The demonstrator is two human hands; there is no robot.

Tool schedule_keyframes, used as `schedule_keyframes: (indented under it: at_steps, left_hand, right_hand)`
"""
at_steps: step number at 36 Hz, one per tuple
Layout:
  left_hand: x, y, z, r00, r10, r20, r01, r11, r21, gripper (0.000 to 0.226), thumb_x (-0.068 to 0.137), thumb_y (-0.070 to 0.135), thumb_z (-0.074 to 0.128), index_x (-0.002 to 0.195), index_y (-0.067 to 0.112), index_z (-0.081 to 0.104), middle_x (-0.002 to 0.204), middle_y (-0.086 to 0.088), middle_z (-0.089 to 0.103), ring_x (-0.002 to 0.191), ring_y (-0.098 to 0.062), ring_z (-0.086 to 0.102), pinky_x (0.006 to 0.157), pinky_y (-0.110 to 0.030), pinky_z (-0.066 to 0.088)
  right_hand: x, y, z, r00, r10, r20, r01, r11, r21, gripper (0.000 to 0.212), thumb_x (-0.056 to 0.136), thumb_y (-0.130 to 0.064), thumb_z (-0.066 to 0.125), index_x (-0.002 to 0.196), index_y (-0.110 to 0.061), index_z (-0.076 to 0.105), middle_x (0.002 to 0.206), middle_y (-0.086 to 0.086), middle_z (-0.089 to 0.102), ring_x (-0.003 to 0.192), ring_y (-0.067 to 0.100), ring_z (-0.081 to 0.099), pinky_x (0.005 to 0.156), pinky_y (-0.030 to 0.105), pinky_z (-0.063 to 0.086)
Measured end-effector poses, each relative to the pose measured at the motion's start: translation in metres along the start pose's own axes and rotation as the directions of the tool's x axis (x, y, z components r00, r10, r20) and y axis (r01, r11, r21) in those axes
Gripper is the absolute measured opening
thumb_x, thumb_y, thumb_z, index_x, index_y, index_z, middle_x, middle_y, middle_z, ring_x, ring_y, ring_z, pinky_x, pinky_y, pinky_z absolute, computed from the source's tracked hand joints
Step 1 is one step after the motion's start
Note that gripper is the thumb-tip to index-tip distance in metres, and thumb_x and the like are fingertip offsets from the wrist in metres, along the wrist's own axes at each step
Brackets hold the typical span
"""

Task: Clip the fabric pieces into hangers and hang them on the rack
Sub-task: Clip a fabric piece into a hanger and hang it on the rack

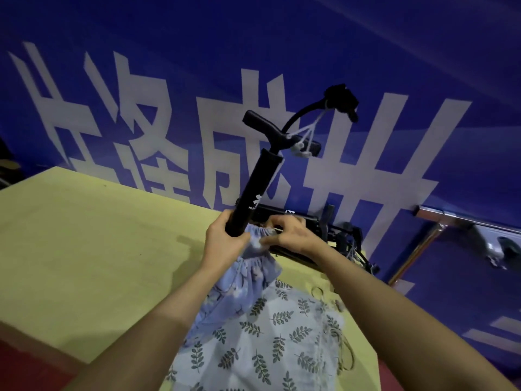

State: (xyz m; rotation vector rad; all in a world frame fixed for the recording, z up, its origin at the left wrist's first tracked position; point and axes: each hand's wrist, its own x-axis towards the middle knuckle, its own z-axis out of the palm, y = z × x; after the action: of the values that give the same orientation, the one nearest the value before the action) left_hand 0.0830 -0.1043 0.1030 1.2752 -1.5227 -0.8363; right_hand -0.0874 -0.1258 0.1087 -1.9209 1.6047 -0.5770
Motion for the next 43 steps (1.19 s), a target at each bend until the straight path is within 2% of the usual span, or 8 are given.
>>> schedule_keyframes:
  at_steps: [4, 8, 17, 20, 24, 29, 39, 43]
  left_hand:
    - [0.002, 0.001, 0.005, 0.995, 0.037, -0.090, -0.040, 0.999, -0.034, 0.019, 0.081, 0.012, 0.070, 0.088, 0.015, 0.052, 0.075, 0.011, 0.056, 0.074, -0.008, 0.054, 0.063, -0.016, 0.042]
    - [0.004, 0.004, 0.012, 0.991, 0.051, -0.123, -0.055, 0.998, -0.033, 0.026, 0.082, 0.022, 0.071, 0.096, 0.010, 0.052, 0.078, 0.013, 0.057, 0.078, -0.011, 0.058, 0.065, -0.020, 0.043]
    - [0.010, -0.006, 0.021, 0.998, 0.056, -0.014, -0.055, 0.998, 0.023, 0.049, 0.083, 0.051, 0.059, 0.116, 0.017, 0.048, 0.113, -0.002, 0.063, 0.106, -0.021, 0.060, 0.089, -0.045, 0.051]
    - [0.008, -0.012, 0.023, 0.998, 0.057, -0.030, -0.054, 0.994, 0.096, 0.050, 0.085, 0.053, 0.055, 0.117, 0.017, 0.045, 0.116, -0.003, 0.059, 0.109, -0.024, 0.056, 0.092, -0.050, 0.047]
    - [0.004, -0.019, 0.027, 0.999, 0.024, -0.025, -0.019, 0.982, 0.190, 0.049, 0.088, 0.050, 0.052, 0.119, 0.014, 0.042, 0.118, -0.006, 0.055, 0.109, -0.029, 0.054, 0.091, -0.052, 0.045]
    - [0.004, -0.023, 0.032, 0.998, -0.044, 0.037, 0.034, 0.966, 0.255, 0.059, 0.090, 0.049, 0.049, 0.134, 0.013, 0.035, 0.135, -0.009, 0.046, 0.120, -0.032, 0.046, 0.098, -0.051, 0.041]
    - [0.005, -0.022, 0.034, 0.999, -0.005, 0.043, -0.009, 0.946, 0.325, 0.049, 0.092, 0.046, 0.049, 0.128, 0.016, 0.038, 0.124, -0.010, 0.050, 0.112, -0.033, 0.050, 0.093, -0.049, 0.042]
    - [0.004, -0.022, 0.033, 0.999, -0.007, 0.041, -0.009, 0.932, 0.362, 0.046, 0.092, 0.047, 0.047, 0.124, 0.014, 0.039, 0.122, -0.010, 0.051, 0.109, -0.033, 0.051, 0.089, -0.046, 0.044]
  right_hand:
    - [-0.010, -0.001, -0.007, 0.998, -0.056, 0.035, 0.041, 0.937, 0.347, 0.030, 0.075, -0.011, 0.078, 0.066, -0.012, 0.049, 0.069, 0.009, 0.050, 0.069, 0.017, 0.047, 0.065, 0.031, 0.039]
    - [-0.014, 0.000, -0.009, 0.995, -0.081, 0.051, 0.049, 0.891, 0.451, 0.023, 0.076, -0.005, 0.076, 0.072, -0.008, 0.053, 0.069, 0.009, 0.060, 0.066, 0.018, 0.059, 0.065, 0.029, 0.050]
    - [-0.025, 0.014, -0.027, 0.999, 0.039, -0.033, -0.035, 0.994, 0.107, 0.014, 0.084, -0.015, 0.070, 0.082, -0.003, 0.066, 0.076, 0.009, 0.064, 0.068, 0.015, 0.056, 0.070, 0.034, 0.049]
    - [-0.031, 0.016, -0.035, 0.992, 0.085, -0.098, -0.063, 0.976, 0.209, 0.012, 0.085, -0.013, 0.067, 0.077, -0.005, 0.068, 0.070, 0.008, 0.061, 0.067, 0.013, 0.052, 0.069, 0.031, 0.046]
    - [-0.038, 0.008, -0.043, 0.982, 0.085, -0.170, 0.023, 0.834, 0.551, 0.024, 0.089, -0.002, 0.060, 0.112, -0.010, 0.061, 0.064, 0.001, 0.044, 0.060, 0.011, 0.044, 0.061, 0.024, 0.043]
    - [-0.030, -0.012, -0.048, 0.968, 0.081, -0.236, 0.068, 0.823, 0.564, 0.045, 0.091, -0.018, 0.061, 0.134, -0.022, 0.048, 0.062, -0.002, 0.039, 0.056, 0.012, 0.039, 0.057, 0.026, 0.038]
    - [-0.031, -0.025, -0.044, 0.907, -0.021, -0.421, 0.306, 0.720, 0.623, 0.003, 0.093, -0.027, 0.052, 0.091, -0.026, 0.051, 0.057, -0.015, 0.044, 0.050, 0.002, 0.035, 0.055, 0.018, 0.032]
    - [-0.032, -0.034, -0.046, 0.889, 0.027, -0.457, 0.283, 0.751, 0.596, 0.020, 0.100, -0.023, 0.043, 0.083, -0.025, 0.051, 0.053, -0.017, 0.044, 0.047, -0.002, 0.038, 0.051, 0.011, 0.033]
